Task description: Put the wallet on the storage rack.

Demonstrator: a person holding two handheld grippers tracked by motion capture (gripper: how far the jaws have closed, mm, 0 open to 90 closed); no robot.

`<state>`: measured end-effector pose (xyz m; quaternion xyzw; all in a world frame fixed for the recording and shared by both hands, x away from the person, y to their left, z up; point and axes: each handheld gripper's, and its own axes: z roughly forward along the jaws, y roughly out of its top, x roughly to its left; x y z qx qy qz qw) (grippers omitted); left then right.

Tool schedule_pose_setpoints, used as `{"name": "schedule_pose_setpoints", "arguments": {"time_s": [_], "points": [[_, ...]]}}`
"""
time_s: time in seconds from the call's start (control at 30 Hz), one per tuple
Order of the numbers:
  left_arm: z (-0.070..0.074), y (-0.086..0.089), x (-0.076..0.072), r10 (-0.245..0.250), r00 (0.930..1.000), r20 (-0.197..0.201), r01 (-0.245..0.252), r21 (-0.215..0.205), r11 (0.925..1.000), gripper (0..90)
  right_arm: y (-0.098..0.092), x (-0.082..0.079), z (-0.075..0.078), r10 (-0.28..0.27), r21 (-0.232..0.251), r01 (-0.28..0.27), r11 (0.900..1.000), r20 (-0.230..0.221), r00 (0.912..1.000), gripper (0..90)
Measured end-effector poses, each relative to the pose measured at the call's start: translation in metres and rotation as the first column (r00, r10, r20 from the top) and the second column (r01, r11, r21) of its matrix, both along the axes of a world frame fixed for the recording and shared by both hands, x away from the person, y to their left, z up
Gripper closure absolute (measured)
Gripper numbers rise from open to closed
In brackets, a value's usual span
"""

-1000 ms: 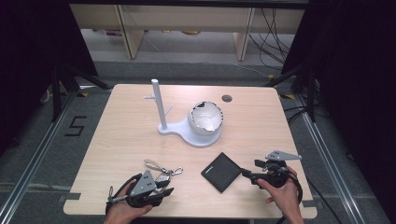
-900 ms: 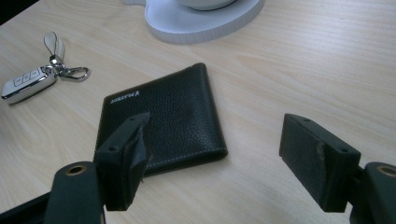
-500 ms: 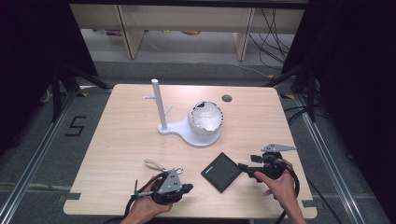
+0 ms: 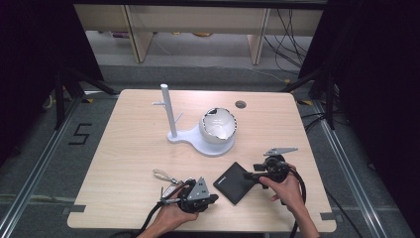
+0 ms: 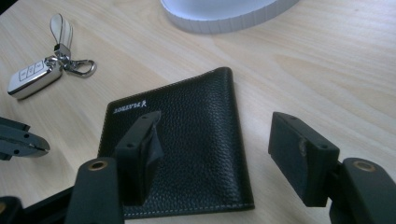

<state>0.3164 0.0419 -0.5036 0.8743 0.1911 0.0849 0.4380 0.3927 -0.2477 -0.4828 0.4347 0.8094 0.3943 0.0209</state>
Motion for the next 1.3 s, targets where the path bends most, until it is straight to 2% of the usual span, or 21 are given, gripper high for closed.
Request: {"name": "schedule_pose_setpoints", "arguments": {"time_s": [0.03, 0.07, 0.1, 0.17, 0.23, 0.37, 0.4, 0.43, 0.47, 0.53, 0.6, 0.7, 0.83, 0.9, 0.97, 1.0, 1.03, 1.07, 1.1, 1.17, 1.3], "points": [[-0.002, -0.002, 0.000, 0.010, 0.9998, 0.016, -0.010, -0.011, 0.9999, 89.5, 0.001, 0.001, -0.001, 0.000, -0.010, 0.000, 1.000, -0.003, 1.0000, 37.8], [-0.002, -0.003, 0.001, 0.007, 0.9997, 0.022, -0.007, 0.005, 1.0000, 89.5, 0.003, 0.002, -0.001, -0.007, -0.017, 0.007, 1.000, -0.003, 1.0000, 38.5], [-0.002, -0.004, 0.003, -0.002, 1.0000, 0.005, 0.002, -0.002, 1.0000, 89.5, 0.003, 0.003, -0.002, 0.008, -0.007, -0.008, 1.000, -0.007, 0.9999, 38.9], [-0.003, -0.006, 0.004, 0.019, 0.9998, 0.004, -0.019, -0.011, 0.9998, 89.4, 0.005, 0.005, -0.002, 0.002, -0.016, -0.002, 1.000, -0.005, 1.0000, 39.9], [-0.003, -0.007, 0.006, 0.015, 0.9999, 0.004, -0.015, 0.003, 0.9999, 89.4, 0.008, 0.008, -0.003, 0.010, -0.020, -0.010, 1.000, -0.009, 0.9999, 41.5], [-0.008, -0.012, 0.010, 0.017, 0.9998, -0.004, -0.017, 0.005, 0.9998, 89.4, 0.013, 0.009, -0.005, -0.005, -0.023, 0.003, 1.000, -0.056, 0.9984, 43.0], [-0.008, -0.012, 0.012, 0.002, 1.0000, -0.002, -0.002, 0.018, 0.9998, 89.4, 0.012, 0.012, -0.007, 0.015, -0.027, -0.016, 0.999, -0.037, 0.9992, 43.4], [-0.010, -0.014, 0.011, 0.021, 0.9997, 0.008, -0.021, 0.001, 0.9998, 89.4, 0.012, 0.013, -0.007, 0.009, -0.026, -0.010, 1.000, -0.038, 0.9992, 43.5], [-0.009, -0.014, 0.013, 0.010, 0.9999, 0.005, -0.010, 0.021, 0.9997, 89.4, 0.013, 0.014, -0.008, 0.016, -0.018, -0.017, 1.000, -0.039, 0.9991, 43.8], [-0.010, -0.015, 0.013, 0.013, 0.9999, 0.002, -0.013, 0.015, 0.9998, 89.4, 0.015, 0.014, -0.009, 0.006, -0.004, -0.006, 1.000, -0.073, 0.9973, 44.5], [-0.011, -0.016, 0.014, 0.017, 0.9999, 0.000, -0.017, 0.015, 0.9998, 89.4, 0.015, 0.016, -0.011, 0.018, -0.014, -0.018, 1.000, -0.058, 0.9982, 44.7], [-0.011, -0.015, 0.017, 0.000, 1.0000, 0.004, 0.000, 0.044, 0.9990, 89.3, 0.017, 0.018, -0.013, 0.012, -0.009, -0.013, 1.000, -0.068, 0.9976, 45.3], [-0.015, -0.019, 0.017, 0.015, 0.9998, -0.010, -0.015, 0.028, 0.9995, 89.3, 0.017, 0.019, -0.014, 0.011, -0.003, -0.011, 1.000, -0.081, 0.9966, 46.1], [-0.015, -0.019, 0.019, 0.001, 1.0000, 0.001, -0.001, 0.055, 0.9985, 89.3, 0.017, 0.020, -0.016, 0.006, 0.003, -0.005, 1.000, -0.092, 0.9957, 46.6], [-0.016, -0.022, 0.018, 0.005, 1.0000, -0.004, -0.005, 0.030, 0.9995, 89.3, 0.018, 0.021, -0.018, 0.014, 0.016, -0.013, 1.000, -0.105, 0.9944, 47.6], [-0.016, -0.022, 0.018, 0.011, 0.9999, -0.009, -0.011, 0.033, 0.9994, 89.2, 0.020, 0.019, -0.018, -0.005, 0.024, 0.008, 1.000, -0.139, 0.9903, 47.9], [-0.016, -0.023, 0.019, 0.009, 0.9999, -0.009, -0.009, 0.042, 0.9991, 89.2, 0.021, 0.019, -0.019, -0.002, 0.033, 0.007, 0.999, -0.139, 0.9903, 47.9], [-0.016, -0.024, 0.019, 0.007, 0.9999, -0.013, -0.007, 0.028, 0.9996, 89.3, 0.020, 0.019, -0.019, -0.005, 0.029, 0.009, 1.000, -0.139, 0.9903, 47.9], [-0.016, -0.024, 0.020, -0.005, 1.0000, -0.003, 0.005, 0.046, 0.9989, 89.2, 0.020, 0.019, -0.019, -0.009, 0.034, 0.014, 0.999, -0.143, 0.9897, 48.1], [-0.016, -0.026, 0.020, 0.003, 0.9999, -0.013, -0.002, 0.038, 0.9993, 89.2, 0.018, 0.020, -0.020, -0.014, 0.030, 0.018, 0.999, -0.125, 0.9920, 48.2], [-0.015, -0.026, 0.020, -0.002, 1.0000, 0.000, 0.002, 0.053, 0.9986, 89.3, 0.017, 0.019, -0.019, -0.024, 0.048, 0.031, 0.998, -0.146, 0.9890, 49.2]]}}
